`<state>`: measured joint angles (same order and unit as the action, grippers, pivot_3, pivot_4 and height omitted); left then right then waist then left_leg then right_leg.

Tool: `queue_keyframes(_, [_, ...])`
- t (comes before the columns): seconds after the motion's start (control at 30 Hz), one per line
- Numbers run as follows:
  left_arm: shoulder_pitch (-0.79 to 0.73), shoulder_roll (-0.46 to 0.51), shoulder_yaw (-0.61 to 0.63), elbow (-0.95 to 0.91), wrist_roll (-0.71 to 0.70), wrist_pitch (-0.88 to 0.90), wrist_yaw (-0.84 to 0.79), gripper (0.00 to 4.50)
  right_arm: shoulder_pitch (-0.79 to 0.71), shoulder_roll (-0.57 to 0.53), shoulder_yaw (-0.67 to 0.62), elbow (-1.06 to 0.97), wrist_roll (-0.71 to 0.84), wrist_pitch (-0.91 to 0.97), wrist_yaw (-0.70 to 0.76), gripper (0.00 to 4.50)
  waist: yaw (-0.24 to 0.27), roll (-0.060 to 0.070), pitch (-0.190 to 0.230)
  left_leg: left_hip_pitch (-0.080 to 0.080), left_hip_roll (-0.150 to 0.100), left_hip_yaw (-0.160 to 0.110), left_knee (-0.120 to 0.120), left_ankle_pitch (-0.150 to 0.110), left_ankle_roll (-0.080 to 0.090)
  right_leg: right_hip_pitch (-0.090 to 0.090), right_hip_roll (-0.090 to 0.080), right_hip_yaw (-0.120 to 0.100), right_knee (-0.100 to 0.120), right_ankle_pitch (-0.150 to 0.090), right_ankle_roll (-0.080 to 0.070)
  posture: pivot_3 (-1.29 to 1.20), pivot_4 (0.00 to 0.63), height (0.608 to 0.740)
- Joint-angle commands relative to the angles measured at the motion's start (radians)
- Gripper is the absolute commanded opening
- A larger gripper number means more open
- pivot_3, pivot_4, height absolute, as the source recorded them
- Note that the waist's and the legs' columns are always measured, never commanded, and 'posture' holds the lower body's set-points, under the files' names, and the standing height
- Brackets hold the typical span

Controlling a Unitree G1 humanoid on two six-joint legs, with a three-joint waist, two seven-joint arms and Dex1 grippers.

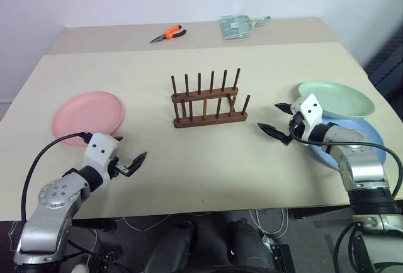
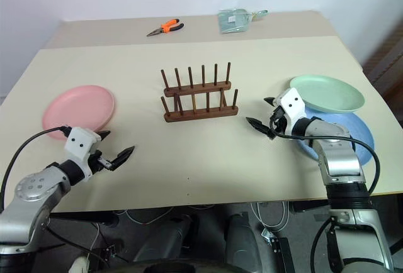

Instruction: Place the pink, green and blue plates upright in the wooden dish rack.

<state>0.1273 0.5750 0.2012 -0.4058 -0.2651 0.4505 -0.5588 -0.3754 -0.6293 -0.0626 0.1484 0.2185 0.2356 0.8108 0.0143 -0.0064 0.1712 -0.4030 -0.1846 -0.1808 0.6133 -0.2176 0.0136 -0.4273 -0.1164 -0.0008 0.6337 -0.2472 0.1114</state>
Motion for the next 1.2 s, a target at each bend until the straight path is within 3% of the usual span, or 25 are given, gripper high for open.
queue_keyframes(0.03, [-0.026, -0.01, -0.018, 0.004, 0.007, -0.025, 0.006, 4.5, -0.018, 0.01, -0.003, -0.039, -0.006, -0.021, -0.02, 4.45, 0.0, 0.0, 0.0, 0.0, 0.0, 0.0, 0.0, 0.0, 0.0, 0.0, 0.0, 0.0, 0.0, 0.0, 0.0, 0.0, 0.15, 0.74])
queue_keyframes(0.37, [-0.216, -0.012, -0.16, 0.182, 0.035, -0.062, -0.094, 4.5, -0.003, 0.027, 0.002, -0.093, 0.028, 0.036, -0.006, 4.45, 0.002, 0.0, 0.0, 0.0, 0.0, 0.0, 0.001, 0.0, 0.001, 0.0, 0.0, 0.0, 0.0, 0.001, 0.0, 0.0, 0.15, 0.74])
queue_keyframes(0.63, [-0.608, -0.076, -0.345, 0.702, 0.126, -0.236, -0.281, 4.5, 0.109, 0.061, -0.032, -0.249, 0.004, 0.051, -0.125, 4.45, 0.0, 0.0, 0.0, -0.001, 0.0, 0.0, 0.002, 0.003, 0.0, 0.0, 0.0, 0.0, -0.001, 0.002, 0.002, 0.0, 0.15, 0.74])
queue_keyframes(0.83, [-0.767, -0.152, -0.402, 0.991, 0.173, -0.358, -0.39, 4.5, 0.195, 0.054, -0.07, -0.359, 0.009, 0.085, -0.193, 4.45, 0.001, 0.0, -0.001, -0.001, 0.0, 0.001, 0.003, 0.003, 0.0, 0.001, 0.0, -0.001, -0.001, 0.003, 0.003, 0.0, 0.15, 0.74])
queue_keyframes(0.93, [-0.808, -0.183, -0.411, 1.076, 0.191, -0.399, -0.413, 3.65, 0.238, 0.05, -0.074, -0.388, -0.009, 0.084, -0.213, 4.5, 0.002, 0.0, -0.002, -0.001, 0.0, 0.001, 0.004, 0.002, 0.001, 0.001, 0.0, -0.001, -0.001, 0.003, 0.003, 0.0, 0.15, 0.74])
queue_keyframes(1.13, [-0.796, -0.191, -0.418, 1.085, 0.215, -0.459, -0.441, 0.81, 0.254, 0.04, -0.076, -0.404, -0.008, 0.089, -0.22, 4.5, -0.002, 0.0, -0.002, -0.001, 0.0, 0.001, 0.007, 0.002, 0.002, 0.002, 0.001, 0.0, -0.001, 0.005, 0.004, 0.0, 0.15, 0.74])
queue_keyframes(1.2, [-0.758, -0.182, -0.421, 1.028, 0.21, -0.477, -0.463, 0.78, 0.26, 0.023, -0.085, -0.395, -0.01, 0.087, -0.211, 4.5, -0.003, 0.0, -0.003, -0.001, 0.0, 0.0, 0.007, 0.002, 0.003, 0.002, 0.002, 0.0, -0.001, 0.005, 0.004, 0.0, 0.15, 0.74])
